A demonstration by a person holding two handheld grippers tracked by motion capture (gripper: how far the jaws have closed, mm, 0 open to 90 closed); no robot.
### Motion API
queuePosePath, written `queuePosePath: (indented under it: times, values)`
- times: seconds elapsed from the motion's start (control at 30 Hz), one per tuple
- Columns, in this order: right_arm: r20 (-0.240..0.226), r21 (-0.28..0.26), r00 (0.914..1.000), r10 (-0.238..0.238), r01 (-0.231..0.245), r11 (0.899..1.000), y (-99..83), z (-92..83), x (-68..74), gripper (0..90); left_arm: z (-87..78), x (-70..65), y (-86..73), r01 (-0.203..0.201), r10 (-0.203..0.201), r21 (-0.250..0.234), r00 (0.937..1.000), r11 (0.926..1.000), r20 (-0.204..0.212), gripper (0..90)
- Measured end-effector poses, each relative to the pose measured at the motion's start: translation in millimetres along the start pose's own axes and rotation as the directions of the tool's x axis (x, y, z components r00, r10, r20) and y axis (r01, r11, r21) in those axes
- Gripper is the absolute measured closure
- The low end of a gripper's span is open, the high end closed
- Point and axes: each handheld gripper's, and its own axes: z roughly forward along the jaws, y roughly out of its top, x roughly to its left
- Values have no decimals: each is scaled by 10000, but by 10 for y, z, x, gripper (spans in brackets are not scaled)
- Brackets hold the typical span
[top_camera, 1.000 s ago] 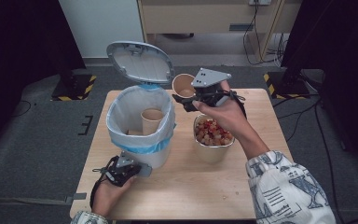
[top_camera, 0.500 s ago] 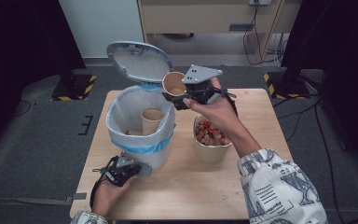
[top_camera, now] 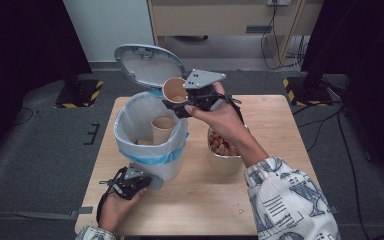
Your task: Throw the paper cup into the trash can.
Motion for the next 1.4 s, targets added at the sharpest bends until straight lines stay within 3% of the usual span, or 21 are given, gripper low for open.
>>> queuePosePath:
  times: [0.83, 1.4]
  values:
    - [-788, 42, 9962, 371, -369, 9993, 118, 470, 234, 271, 0, 3, -2, -16, 16, -11, 10000, 10000, 4, 898]
    - [-754, 156, 9953, 613, -603, 9981, 96, 526, 220, 268, 0, 1, -1, -14, 14, -8, 10000, 10000, -2, 898]
